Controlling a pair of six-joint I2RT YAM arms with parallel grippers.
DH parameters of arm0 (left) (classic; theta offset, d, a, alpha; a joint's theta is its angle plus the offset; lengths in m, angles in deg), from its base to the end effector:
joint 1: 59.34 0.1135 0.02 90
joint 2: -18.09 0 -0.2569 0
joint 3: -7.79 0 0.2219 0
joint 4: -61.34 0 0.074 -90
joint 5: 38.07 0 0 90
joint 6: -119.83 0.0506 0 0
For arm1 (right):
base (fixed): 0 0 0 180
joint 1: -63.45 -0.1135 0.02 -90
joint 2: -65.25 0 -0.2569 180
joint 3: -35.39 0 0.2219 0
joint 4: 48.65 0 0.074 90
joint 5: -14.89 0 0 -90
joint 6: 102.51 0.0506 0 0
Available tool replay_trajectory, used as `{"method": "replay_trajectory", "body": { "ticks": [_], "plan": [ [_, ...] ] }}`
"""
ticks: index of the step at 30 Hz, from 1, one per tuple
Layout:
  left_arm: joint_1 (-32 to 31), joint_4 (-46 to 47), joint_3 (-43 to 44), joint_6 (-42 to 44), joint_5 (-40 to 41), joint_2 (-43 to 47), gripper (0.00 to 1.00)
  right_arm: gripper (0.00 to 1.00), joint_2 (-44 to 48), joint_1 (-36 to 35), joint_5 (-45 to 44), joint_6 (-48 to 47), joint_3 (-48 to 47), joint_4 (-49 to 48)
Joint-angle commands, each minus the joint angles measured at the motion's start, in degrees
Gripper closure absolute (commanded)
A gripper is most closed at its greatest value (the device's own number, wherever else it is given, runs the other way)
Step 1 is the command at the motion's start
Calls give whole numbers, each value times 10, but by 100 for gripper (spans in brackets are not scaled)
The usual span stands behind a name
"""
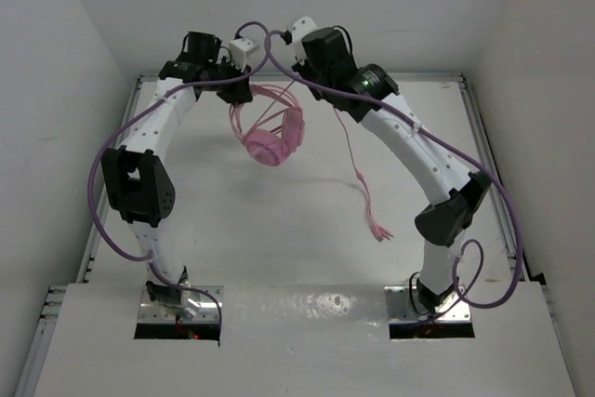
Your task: Wrap the headphones
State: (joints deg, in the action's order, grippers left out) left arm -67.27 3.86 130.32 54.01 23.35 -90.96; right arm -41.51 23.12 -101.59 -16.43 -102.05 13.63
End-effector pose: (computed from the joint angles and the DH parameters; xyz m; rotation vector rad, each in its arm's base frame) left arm 0.3976 -0.0798 0.3258 0.8558 2.0943 -0.4322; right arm 0.3093 0.2330 0.4102 -0.5206 1.9936 -0.0999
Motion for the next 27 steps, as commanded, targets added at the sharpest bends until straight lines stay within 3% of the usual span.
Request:
{"method": "replay_trajectory", "body": {
  "ticks": [1,4,9,11,12,15,21,27],
  "plan": [
    [-4,-19,24,10,-78,48,100,100,-30,50,-13,-5,-33,-98],
    [-3,-25,42,-13,-87,48,100,100,-42,98,-9,20,27,-137],
    [-1,-35,85,-83,-137,46,100,99,-33,133,109,86,146,-215],
    [0,-36,105,-111,-160,43,100,81,-32,133,136,106,172,-245],
    [1,-36,110,-134,-168,43,100,58,-32,133,167,110,200,-281],
    [1,-44,129,-176,-193,44,100,40,-25,133,224,115,283,-363],
    [8,-57,209,-220,-196,45,100,23,-14,134,263,126,419,-487],
    [15,-15,278,-299,-214,44,100,19,-36,138,324,121,449,-477]
  ]
}}
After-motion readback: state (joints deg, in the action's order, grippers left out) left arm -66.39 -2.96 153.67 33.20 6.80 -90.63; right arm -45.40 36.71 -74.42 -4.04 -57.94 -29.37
